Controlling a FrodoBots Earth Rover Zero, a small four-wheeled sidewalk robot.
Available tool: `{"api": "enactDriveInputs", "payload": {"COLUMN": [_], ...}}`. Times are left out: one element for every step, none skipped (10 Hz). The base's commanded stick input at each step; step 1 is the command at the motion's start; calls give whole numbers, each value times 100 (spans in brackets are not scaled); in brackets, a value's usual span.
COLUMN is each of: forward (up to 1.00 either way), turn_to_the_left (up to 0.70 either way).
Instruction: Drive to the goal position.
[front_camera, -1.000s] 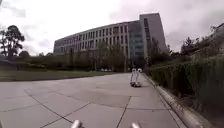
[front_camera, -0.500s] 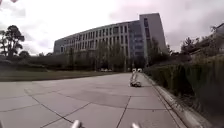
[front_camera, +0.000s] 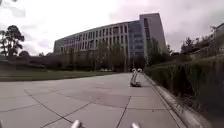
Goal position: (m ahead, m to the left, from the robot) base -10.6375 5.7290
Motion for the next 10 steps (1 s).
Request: {"api": "enactDriveInputs", "payload": {"forward": [9, 11, 28, 70, 70, 70, 70, 70, 70, 70], "turn_to_the_left": [0, 9, 22, 35, 35, 35, 35, 35, 35, 35]}}
